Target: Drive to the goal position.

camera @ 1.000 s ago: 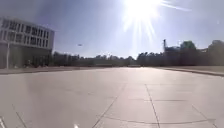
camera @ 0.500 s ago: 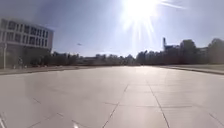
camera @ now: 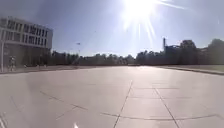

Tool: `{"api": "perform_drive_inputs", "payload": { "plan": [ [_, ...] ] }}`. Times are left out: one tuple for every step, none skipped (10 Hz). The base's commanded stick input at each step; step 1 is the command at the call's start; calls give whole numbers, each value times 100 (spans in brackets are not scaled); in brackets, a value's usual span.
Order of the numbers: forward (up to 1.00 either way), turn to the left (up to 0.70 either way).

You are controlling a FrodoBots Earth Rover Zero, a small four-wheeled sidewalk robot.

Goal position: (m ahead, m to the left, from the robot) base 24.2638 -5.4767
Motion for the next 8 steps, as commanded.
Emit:
{"api": "perform_drive_inputs", "payload": {
  "plan": [
    [70, 0],
    [70, 0],
    [70, -2],
    [70, -6],
    [70, -13],
    [70, -13],
    [70, -13],
    [70, -12]
  ]
}}
